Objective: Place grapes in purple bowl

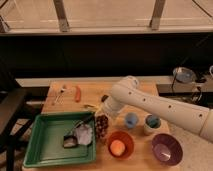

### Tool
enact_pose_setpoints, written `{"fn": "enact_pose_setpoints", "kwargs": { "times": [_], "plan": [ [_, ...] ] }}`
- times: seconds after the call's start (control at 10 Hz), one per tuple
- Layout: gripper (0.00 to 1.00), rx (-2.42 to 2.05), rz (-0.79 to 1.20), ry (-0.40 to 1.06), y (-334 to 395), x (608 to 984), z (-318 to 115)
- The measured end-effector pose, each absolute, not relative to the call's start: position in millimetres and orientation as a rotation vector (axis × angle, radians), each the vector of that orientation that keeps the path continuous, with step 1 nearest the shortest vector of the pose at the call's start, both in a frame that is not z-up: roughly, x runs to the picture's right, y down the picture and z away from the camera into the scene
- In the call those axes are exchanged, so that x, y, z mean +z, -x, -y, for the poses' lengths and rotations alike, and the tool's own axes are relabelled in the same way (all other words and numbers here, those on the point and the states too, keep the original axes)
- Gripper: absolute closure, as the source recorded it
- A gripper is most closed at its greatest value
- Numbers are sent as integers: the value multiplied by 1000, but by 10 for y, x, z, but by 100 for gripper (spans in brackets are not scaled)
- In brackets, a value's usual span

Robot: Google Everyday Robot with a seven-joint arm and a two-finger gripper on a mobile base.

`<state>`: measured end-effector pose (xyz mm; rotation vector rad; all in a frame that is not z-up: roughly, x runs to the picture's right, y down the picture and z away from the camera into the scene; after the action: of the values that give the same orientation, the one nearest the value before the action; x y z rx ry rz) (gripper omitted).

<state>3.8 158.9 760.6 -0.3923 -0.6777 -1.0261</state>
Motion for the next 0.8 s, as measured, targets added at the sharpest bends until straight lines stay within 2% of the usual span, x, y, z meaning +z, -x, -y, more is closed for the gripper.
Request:
{"fn": "enact_pose_setpoints", "kwargs": {
  "times": [0.1, 0.7, 0.8],
  "plan": [
    [39, -1024, 685, 396, -14, 7651, -1610],
    [98, -973, 709, 383, 39, 7658, -1676],
    [100, -967, 705, 379, 30, 7630, -1669]
  ]
}}
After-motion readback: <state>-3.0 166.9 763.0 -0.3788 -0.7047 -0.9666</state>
